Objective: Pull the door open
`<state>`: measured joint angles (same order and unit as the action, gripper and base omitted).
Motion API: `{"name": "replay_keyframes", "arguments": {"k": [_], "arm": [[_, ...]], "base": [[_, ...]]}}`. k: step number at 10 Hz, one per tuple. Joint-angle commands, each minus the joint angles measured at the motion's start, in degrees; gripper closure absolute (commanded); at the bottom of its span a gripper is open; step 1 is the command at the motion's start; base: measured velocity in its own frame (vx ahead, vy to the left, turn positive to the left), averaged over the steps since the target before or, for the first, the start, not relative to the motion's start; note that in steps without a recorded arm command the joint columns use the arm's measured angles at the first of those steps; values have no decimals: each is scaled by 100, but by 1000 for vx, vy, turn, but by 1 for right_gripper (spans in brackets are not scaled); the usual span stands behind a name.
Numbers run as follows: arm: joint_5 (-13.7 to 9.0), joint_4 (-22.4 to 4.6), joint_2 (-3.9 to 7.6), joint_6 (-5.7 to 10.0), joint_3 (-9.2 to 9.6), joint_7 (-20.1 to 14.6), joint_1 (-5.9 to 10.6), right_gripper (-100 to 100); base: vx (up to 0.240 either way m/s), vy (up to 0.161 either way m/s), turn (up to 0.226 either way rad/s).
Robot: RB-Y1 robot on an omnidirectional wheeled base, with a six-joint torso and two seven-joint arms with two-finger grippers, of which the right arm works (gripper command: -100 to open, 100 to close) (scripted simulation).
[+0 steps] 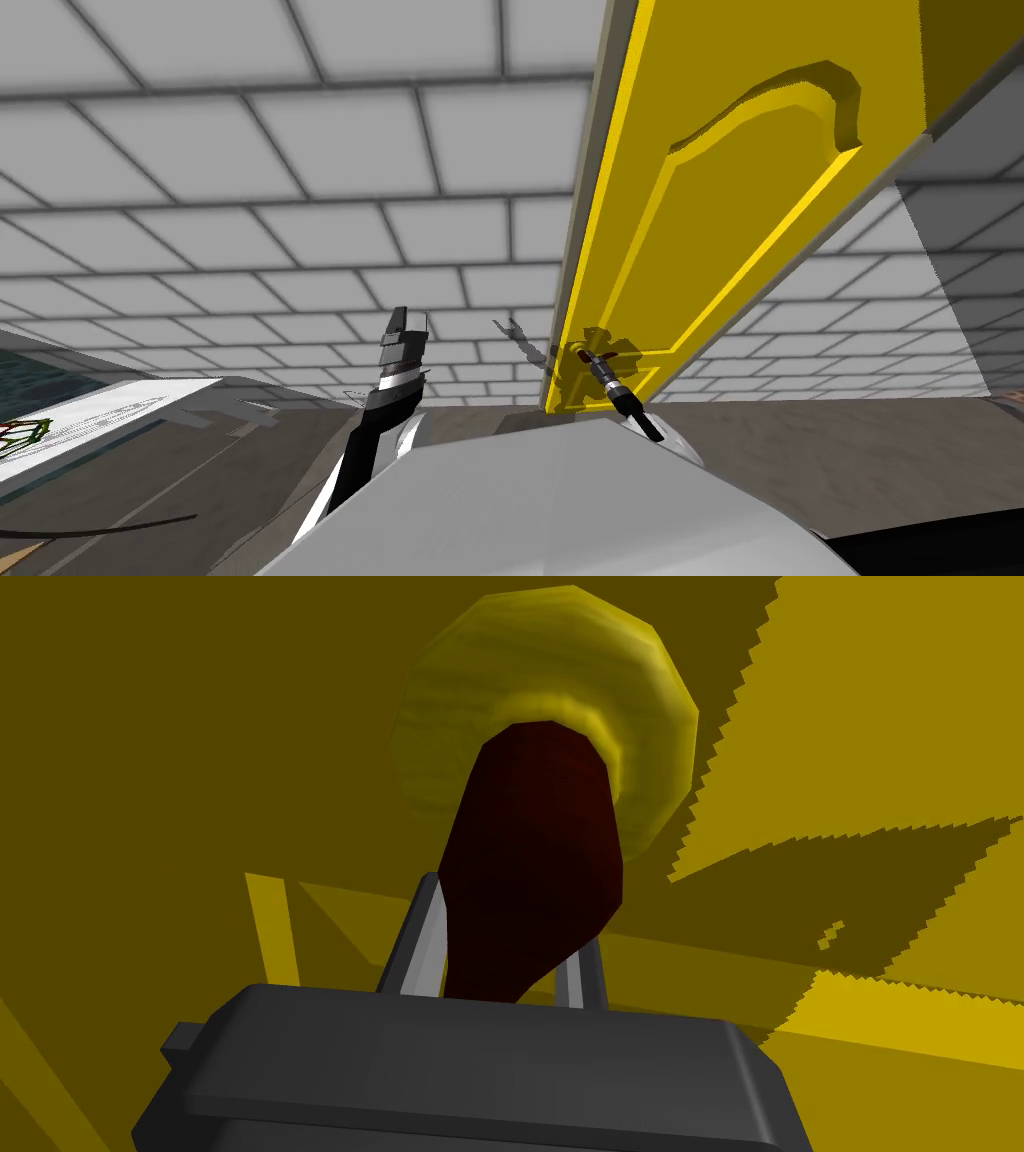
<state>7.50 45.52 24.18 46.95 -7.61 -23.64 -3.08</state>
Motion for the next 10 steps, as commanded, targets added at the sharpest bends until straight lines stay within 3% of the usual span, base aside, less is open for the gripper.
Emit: {"name": "replay_keyframes", "arguments": {"k": [1, 7, 8, 9, 10], "arm": [[42, -12, 57, 163, 45, -86, -103, 100], [174, -65, 341, 751, 156, -434, -451, 100], [187, -70, 369, 809, 167, -468, -486, 100], [179, -63, 338, 732, 164, -442, -459, 100], [205, -109, 370, 856, 167, -489, -516, 100]], "base": [[-194, -75, 146], [-187, -69, 134], [-187, -71, 89], [-79, -28, 17], [-133, -58, 158]]}}
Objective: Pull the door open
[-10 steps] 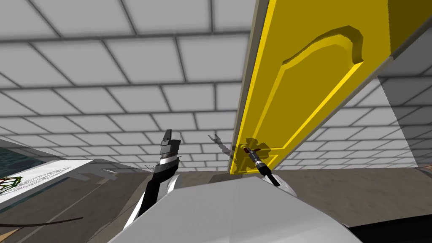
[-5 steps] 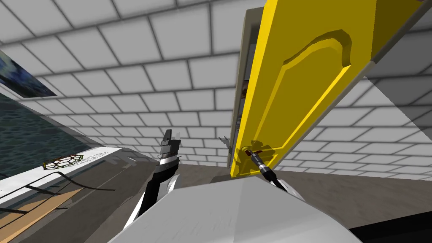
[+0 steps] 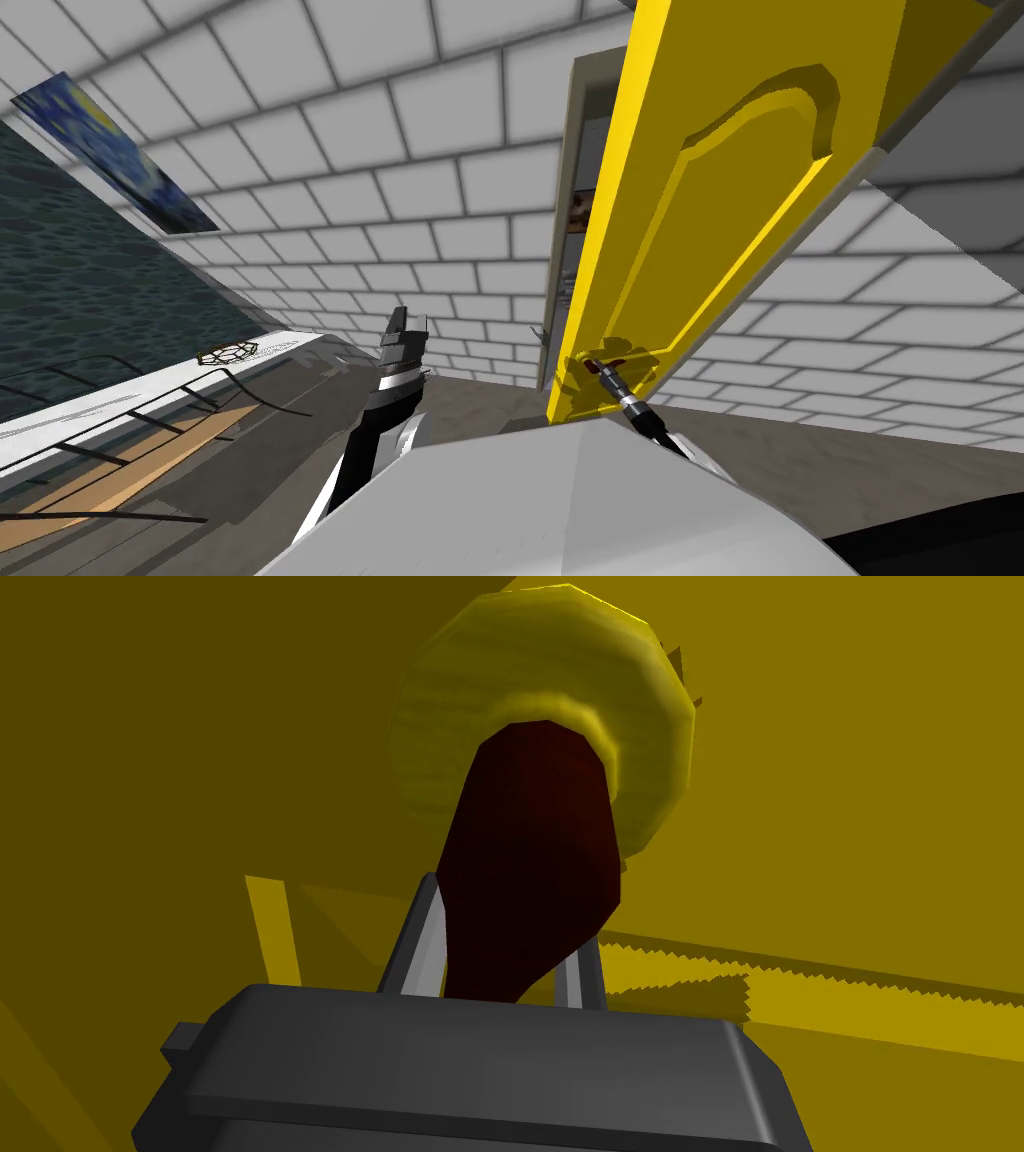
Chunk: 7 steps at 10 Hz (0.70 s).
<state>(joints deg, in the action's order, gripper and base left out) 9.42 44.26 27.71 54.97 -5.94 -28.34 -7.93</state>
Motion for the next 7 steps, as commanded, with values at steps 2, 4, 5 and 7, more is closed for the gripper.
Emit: {"name": "replay_keyframes", "arguments": {"k": [2, 4, 5, 7], "arm": [[38, -29, 61, 189, -8, -63, -85, 100], [67, -82, 114, 348, -18, -114, -149, 100], [88, -122, 153, 467, -25, -153, -196, 100], [119, -178, 208, 633, -36, -207, -263, 100]], "base": [[-207, -84, 185], [-228, -80, 192], [-246, -133, 246], [-266, -104, 196]]}}
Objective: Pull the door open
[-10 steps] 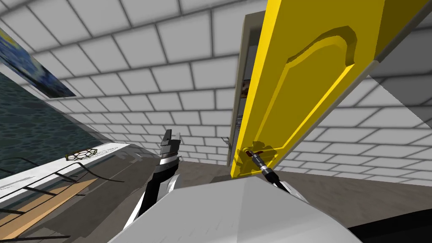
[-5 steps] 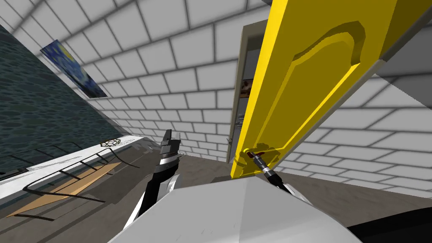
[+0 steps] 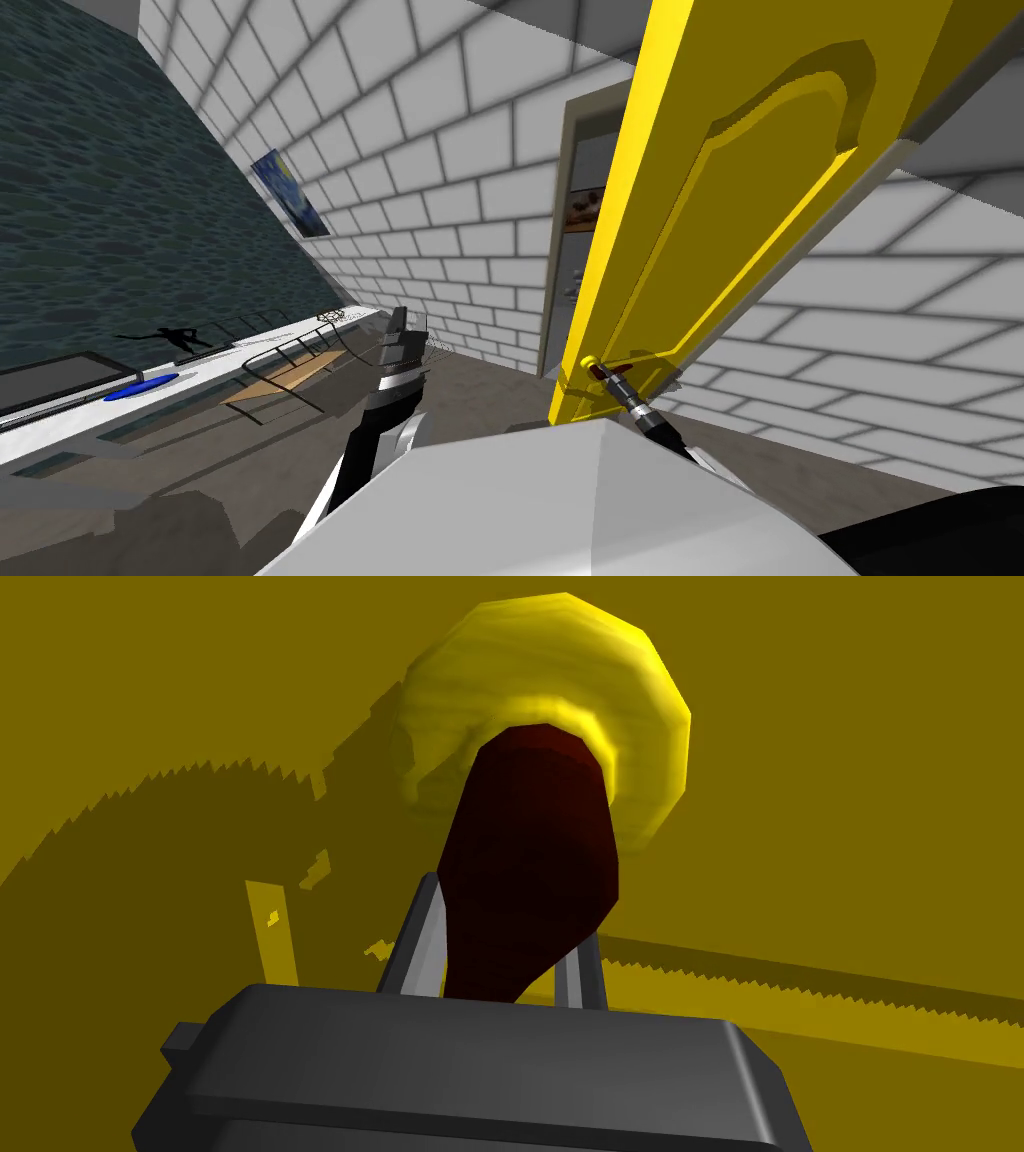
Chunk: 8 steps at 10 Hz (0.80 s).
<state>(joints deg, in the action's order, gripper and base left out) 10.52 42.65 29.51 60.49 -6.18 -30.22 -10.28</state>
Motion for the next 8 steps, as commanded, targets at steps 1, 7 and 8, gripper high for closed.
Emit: {"name": "replay_keyframes", "arguments": {"k": [1, 7, 8], "arm": [[20, -39, 48, 144, -15, -39, -54, 100], [81, -320, 141, 603, -66, -113, -188, 100], [86, -342, 151, 645, -72, -120, -200, 100]], "base": [[-210, -69, 127], [-207, -99, 196], [-181, -59, 102]]}}
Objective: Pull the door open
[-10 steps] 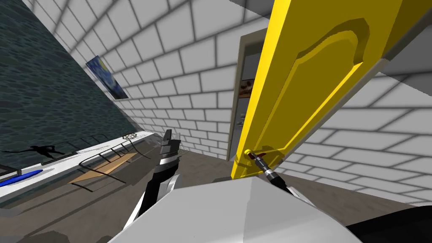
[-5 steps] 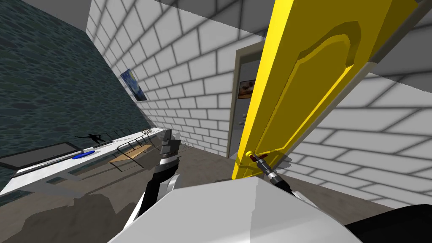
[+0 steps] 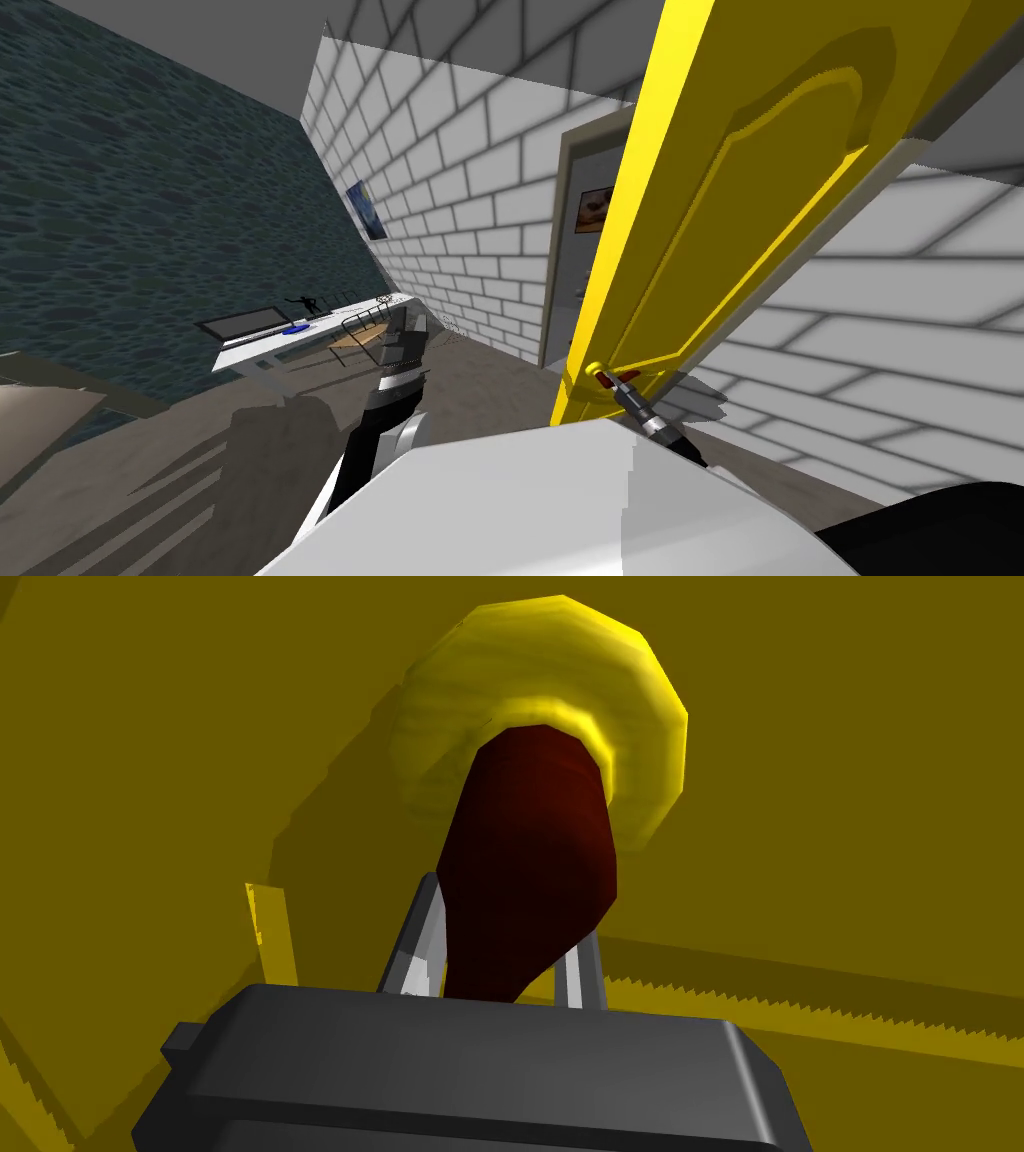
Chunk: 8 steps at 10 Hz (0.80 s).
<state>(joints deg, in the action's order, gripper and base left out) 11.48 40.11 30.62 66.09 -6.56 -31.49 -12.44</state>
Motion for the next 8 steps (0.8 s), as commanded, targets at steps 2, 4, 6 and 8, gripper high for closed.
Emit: {"name": "replay_keyframes", "arguments": {"k": [2, 4, 6, 8], "arm": [[8, -166, 77, 240, -56, -17, -30, 100], [24, -239, 111, 383, -76, -40, -73, 100], [40, -207, 97, 364, -78, -59, -109, 100], [59, -275, 109, 456, -103, -65, -120, 100]], "base": [[-190, -50, 139], [-203, -62, 165], [-111, -55, 105], [-212, -96, 198]]}}
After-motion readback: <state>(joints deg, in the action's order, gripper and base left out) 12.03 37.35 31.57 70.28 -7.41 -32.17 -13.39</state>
